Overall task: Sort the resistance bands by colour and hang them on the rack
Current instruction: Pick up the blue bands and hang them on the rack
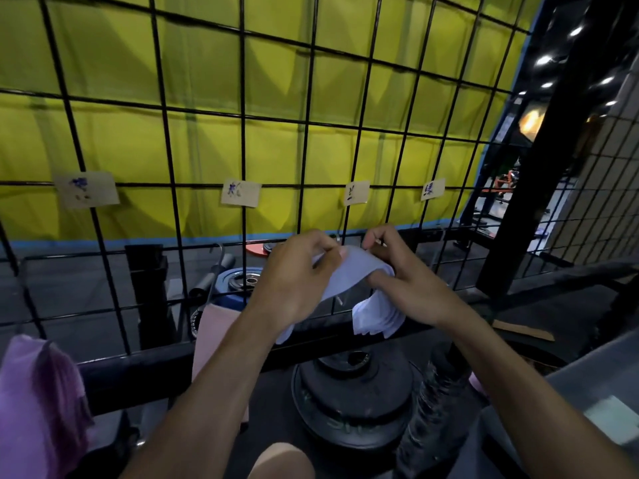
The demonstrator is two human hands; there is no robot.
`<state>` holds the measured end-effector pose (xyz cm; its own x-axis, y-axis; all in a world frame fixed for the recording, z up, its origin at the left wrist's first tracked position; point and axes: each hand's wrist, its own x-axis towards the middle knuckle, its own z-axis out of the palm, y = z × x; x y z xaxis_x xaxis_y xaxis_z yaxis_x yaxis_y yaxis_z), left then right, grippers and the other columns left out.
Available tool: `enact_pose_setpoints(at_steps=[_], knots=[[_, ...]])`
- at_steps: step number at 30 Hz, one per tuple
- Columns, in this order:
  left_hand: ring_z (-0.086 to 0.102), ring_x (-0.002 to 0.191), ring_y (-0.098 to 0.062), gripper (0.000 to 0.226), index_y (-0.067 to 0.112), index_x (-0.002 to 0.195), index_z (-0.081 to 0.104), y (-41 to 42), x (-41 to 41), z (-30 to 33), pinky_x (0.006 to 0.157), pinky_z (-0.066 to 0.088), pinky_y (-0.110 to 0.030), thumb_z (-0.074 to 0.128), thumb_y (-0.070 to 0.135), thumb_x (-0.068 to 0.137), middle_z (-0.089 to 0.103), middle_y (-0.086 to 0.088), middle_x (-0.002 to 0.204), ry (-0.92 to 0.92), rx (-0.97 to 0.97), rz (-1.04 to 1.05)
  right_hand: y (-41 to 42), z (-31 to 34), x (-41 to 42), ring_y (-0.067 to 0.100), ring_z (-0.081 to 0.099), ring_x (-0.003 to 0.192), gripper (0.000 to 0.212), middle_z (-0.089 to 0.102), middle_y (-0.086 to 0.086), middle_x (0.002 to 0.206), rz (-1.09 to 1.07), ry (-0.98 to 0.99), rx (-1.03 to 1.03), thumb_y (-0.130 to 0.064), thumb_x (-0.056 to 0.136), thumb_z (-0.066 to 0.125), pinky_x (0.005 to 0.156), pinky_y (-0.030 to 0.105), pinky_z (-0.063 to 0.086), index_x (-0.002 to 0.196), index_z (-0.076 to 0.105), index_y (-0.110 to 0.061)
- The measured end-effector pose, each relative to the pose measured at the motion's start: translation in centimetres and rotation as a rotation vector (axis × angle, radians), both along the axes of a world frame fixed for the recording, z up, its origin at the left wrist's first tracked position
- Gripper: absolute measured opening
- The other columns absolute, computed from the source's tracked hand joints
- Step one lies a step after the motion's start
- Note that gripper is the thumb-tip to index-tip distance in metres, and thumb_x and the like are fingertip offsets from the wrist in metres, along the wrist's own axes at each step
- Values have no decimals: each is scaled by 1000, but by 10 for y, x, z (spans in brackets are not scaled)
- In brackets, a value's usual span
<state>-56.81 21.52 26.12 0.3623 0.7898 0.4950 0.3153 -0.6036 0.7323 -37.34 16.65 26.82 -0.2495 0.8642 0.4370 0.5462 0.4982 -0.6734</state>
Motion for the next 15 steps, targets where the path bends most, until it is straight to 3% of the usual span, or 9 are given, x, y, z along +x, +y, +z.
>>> enact_pose_setpoints(at_steps=[2,6,8,11,15], knots=[[57,99,3,20,23,106,68,-1,2,-5,70,39,-14,57,39,100,68,15,106,22,71,58,3,-4,1,19,30,65,18,40,9,75,-8,-15,8,-19,104,51,64,32,32,115,38,-13],[58,82,-3,19,26,107,63,0,0,-13,61,40,-16,57,42,99,63,20,85,35,194,111,5,-19,4,20,27,62,14,40,5,79,-54,-54,46,-15,106,48,64,41,31,117,39,-13],[57,73,-6,17,26,105,60,0,1,-14,59,41,-27,58,42,99,56,20,73,46,231,124,6,-27,3,17,30,61,14,45,-1,83,-78,-62,80,-12,106,48,63,37,31,117,41,-14],[54,63,-10,16,28,106,56,-3,3,-17,55,39,-33,56,43,99,55,10,65,94,306,165,5,-36,-1,12,35,60,9,49,-6,84,-108,-41,166,-14,105,50,62,22,31,113,46,-14],[51,53,-14,14,29,103,54,-7,2,-25,52,36,-34,54,43,100,56,0,58,166,244,168,3,-47,0,17,38,55,4,51,1,73,-127,-76,169,-19,105,52,55,29,32,108,50,-18]])
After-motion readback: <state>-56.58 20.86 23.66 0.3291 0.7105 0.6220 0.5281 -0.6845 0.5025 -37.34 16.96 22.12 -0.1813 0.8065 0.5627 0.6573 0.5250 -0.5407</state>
